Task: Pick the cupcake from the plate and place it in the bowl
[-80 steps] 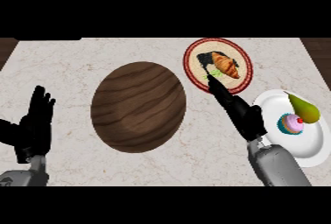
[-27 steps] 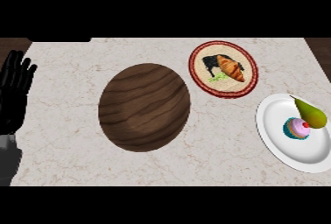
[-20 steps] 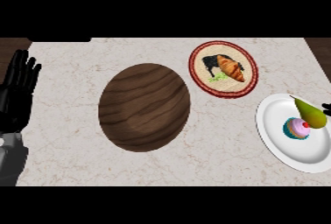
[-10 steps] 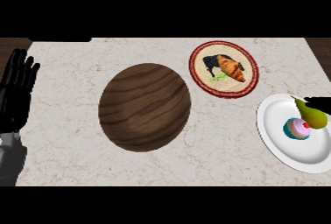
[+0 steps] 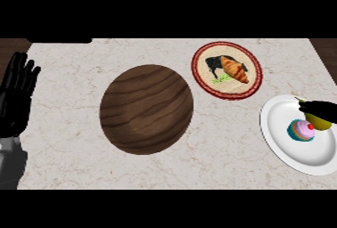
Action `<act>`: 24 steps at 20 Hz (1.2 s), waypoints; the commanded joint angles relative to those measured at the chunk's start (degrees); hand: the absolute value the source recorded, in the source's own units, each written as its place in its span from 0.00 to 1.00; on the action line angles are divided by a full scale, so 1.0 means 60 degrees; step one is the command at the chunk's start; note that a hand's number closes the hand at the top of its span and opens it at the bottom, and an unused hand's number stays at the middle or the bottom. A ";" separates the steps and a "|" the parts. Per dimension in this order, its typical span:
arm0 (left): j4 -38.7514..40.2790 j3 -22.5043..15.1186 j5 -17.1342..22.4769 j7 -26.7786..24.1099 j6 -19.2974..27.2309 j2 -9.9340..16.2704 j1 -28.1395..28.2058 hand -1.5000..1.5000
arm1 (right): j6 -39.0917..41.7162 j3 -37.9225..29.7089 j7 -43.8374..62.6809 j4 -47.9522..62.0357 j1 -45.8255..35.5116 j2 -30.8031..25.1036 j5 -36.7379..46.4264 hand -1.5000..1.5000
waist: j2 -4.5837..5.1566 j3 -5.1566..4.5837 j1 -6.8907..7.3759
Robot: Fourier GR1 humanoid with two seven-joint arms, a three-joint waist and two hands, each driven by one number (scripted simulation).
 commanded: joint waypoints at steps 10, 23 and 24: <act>0.0193 0.0488 -0.0197 -0.0116 -0.0473 -0.0100 -0.0018 0.50 | -0.0037 0.0020 0.0211 0.0341 -0.0018 0.1159 0.1159 0.00 | -0.0013 -0.0003 -0.0039; 0.0003 0.0626 -0.0462 -0.0381 -0.0519 -0.0410 0.0229 0.50 | -0.1806 -0.0603 -0.1282 0.3469 -0.1453 0.1759 0.2004 1.00 | 0.0012 0.0004 0.0021; -0.0398 0.0607 -0.0323 0.0601 -0.0515 -0.0234 -0.0103 0.50 | -0.1871 -0.0576 -0.1398 0.3637 -0.1478 0.1801 0.2150 1.00 | 0.0003 0.0005 0.0014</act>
